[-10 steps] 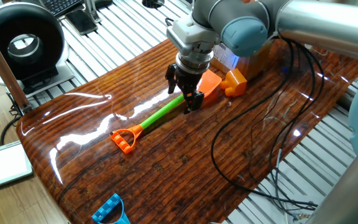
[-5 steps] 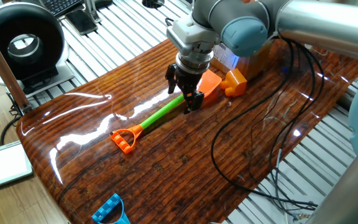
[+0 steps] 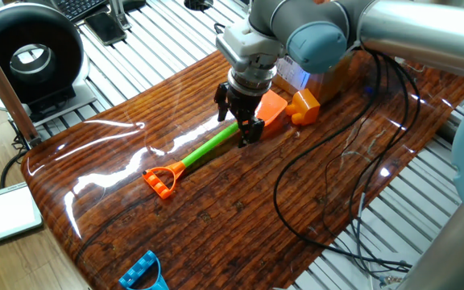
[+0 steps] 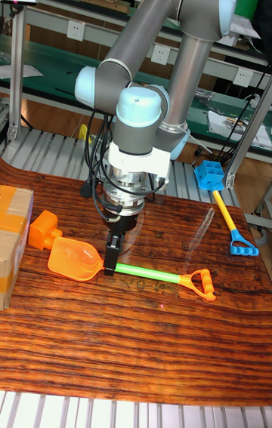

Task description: Use a shovel to scoop up an object

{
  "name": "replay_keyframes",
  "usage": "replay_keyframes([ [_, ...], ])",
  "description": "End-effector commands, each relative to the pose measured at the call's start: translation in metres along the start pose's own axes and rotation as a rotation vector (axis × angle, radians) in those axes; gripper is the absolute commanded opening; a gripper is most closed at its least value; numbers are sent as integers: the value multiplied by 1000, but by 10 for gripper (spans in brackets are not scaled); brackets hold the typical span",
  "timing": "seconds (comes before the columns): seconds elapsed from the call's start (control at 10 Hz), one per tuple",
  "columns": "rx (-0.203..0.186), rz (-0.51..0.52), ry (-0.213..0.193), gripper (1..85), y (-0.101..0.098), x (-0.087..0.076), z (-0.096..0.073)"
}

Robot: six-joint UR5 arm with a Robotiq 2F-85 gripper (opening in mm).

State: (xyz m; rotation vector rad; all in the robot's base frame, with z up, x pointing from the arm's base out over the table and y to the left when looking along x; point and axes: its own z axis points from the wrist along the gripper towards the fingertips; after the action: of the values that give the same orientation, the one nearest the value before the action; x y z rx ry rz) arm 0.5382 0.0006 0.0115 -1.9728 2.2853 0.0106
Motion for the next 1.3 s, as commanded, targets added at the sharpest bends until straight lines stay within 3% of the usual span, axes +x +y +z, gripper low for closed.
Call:
replay_keyframes([
  [0.0,-17,57,-17,740,4,-3,-1],
  [0.1,-33,120,12,687,6,5,3],
  [0.2,-18,102,28,690,-4,11,12],
  [0.4,-13,93,12,720,-7,12,23],
  [0.6,-12,105,35,720,-5,16,13],
  [0.9,-6,94,23,780,-5,13,12],
  [1.2,-9,92,25,780,-5,14,12],
])
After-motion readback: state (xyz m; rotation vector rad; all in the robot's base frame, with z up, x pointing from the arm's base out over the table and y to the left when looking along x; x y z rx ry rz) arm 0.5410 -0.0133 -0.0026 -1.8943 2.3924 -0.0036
